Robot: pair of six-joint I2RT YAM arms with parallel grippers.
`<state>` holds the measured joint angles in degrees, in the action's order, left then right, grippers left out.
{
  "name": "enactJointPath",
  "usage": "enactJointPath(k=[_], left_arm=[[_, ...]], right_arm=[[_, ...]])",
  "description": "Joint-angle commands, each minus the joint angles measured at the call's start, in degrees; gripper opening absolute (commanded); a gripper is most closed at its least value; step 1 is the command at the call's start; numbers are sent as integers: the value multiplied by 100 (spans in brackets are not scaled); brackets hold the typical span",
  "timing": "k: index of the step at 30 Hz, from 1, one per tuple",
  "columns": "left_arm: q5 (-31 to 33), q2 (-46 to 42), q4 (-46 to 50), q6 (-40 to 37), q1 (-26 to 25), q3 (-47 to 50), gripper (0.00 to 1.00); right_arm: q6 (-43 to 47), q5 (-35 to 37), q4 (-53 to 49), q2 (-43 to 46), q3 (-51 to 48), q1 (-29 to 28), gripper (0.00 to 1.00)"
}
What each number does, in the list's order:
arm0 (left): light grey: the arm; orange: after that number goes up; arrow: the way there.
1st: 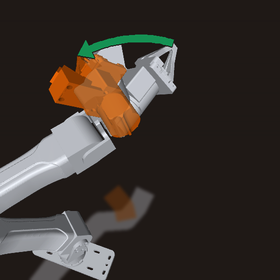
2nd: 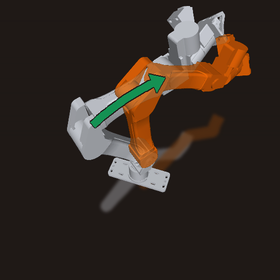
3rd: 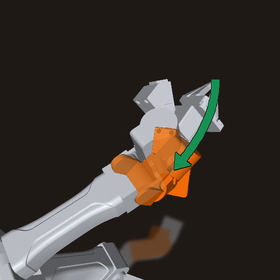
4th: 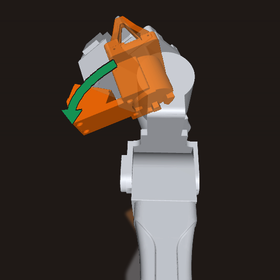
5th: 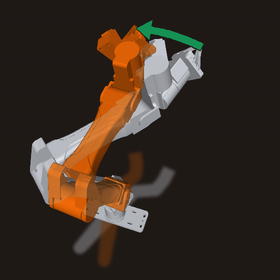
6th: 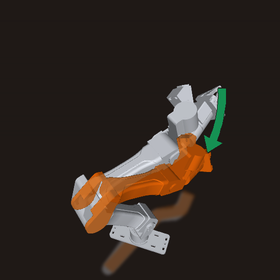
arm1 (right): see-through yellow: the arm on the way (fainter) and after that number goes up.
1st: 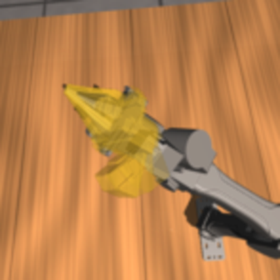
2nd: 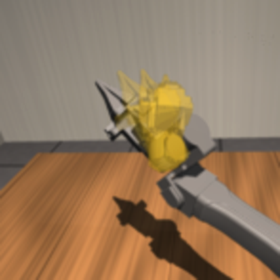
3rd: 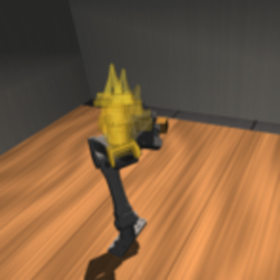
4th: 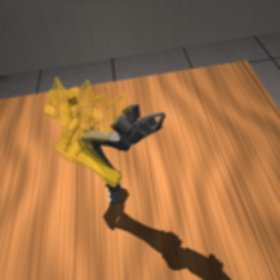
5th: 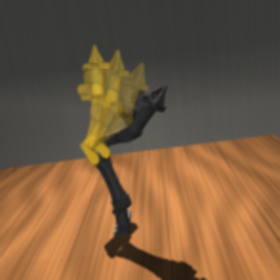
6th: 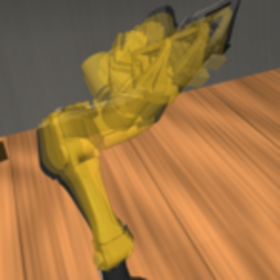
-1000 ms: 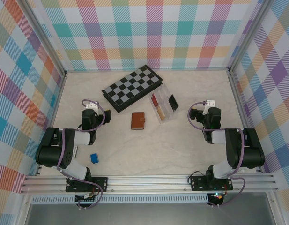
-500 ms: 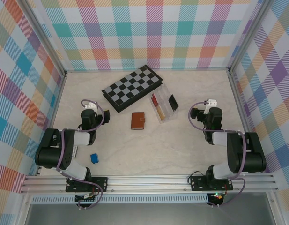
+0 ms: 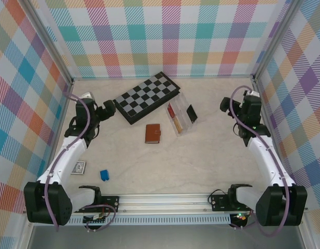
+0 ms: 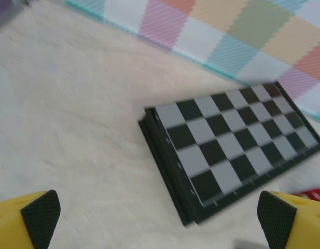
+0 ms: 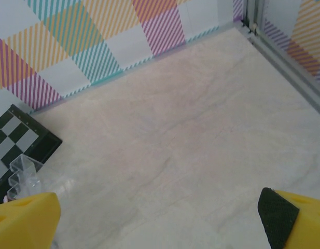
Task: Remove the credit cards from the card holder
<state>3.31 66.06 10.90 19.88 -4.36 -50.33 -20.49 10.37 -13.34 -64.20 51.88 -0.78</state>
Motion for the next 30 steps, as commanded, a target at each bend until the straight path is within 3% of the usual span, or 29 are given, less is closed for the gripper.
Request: enactJointPath(k=[1,4,9,14,19,26,28,30], left_arm=[[-1228,-20,1521,704,-16,-296,100],[-1899,74,1768,809,-149,-399,100],[-2099,154,1895,914,-779,-354,99],[-2228,489,1662,1242,-1459,-212,90],[-1917,1201,1765,1663,-2102,-386,83],[-1795,2226,1668,1810,-2204,-636,73],[-1887,2488,1641,1754,-2207,-748,69],[-1955,2675,1619,1739,-2201,-839,64]], right_arm=[[-464,-702,-2018,-168,552,20,100],[-483,-1547,-2388,-155,715,9,100],[-646,-2333,-2545,253,430,-53,100],[-860,-2899,-2746,540,235,-493,100],[-1006,-2462,-2863,318,452,-1685,100],[-1100,-2098,-2652,-826,1090,-2993,96],[-1141,-2039,-2594,-1219,1286,-3299,92],[-1150,-2019,-2474,-1603,1425,-3547,80]])
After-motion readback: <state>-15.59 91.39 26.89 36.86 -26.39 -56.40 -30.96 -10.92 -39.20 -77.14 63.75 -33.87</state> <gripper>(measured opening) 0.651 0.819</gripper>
